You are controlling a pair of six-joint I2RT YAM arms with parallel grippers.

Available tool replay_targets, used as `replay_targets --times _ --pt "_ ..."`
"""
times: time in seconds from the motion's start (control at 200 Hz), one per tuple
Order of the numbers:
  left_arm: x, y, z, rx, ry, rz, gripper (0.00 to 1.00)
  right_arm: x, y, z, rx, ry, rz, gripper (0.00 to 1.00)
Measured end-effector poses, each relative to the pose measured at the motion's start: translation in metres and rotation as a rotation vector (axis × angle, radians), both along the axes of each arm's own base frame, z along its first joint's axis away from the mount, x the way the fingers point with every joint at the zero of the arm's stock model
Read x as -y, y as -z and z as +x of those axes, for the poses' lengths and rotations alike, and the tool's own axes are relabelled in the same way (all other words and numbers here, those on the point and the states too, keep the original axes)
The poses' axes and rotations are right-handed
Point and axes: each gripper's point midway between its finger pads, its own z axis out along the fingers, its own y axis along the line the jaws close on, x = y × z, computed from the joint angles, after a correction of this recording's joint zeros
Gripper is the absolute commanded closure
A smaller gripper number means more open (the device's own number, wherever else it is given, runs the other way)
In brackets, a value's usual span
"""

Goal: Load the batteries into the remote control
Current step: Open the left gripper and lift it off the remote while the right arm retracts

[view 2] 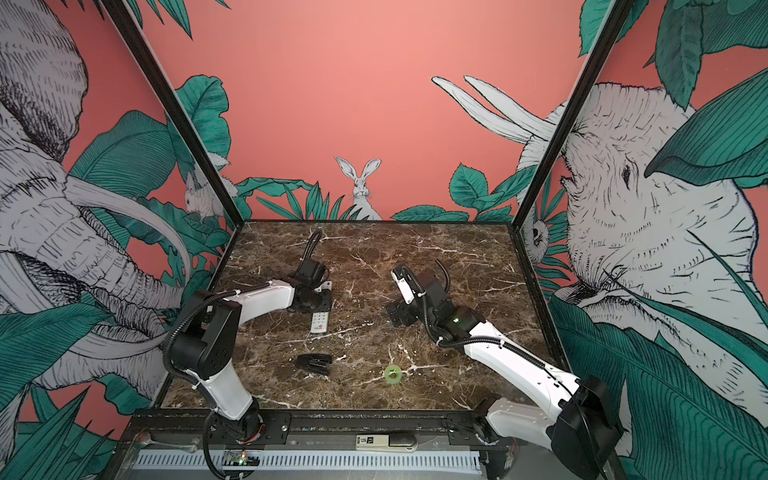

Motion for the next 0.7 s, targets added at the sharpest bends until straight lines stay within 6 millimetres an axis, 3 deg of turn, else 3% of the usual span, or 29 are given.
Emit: replay_targets --times 0.225,0.48,0.7 --pt "0.002 -0.001 0.005 0.025 -0.009 -0.017 0.31 0.004 -0.015 -0.002 0.036 0.006 0.026 0.01" --pt "-0.002 -0.005 -0.003 0.023 -0.01 -0.009 0.21 0.01 -0.018 -0.003 0.052 0.024 0.024 0.01" --pt "-0.014 -0.039 -0.009 0.092 0.001 0.018 0.09 0.025 -0.013 -0.005 0.07 0.069 0.007 0.01"
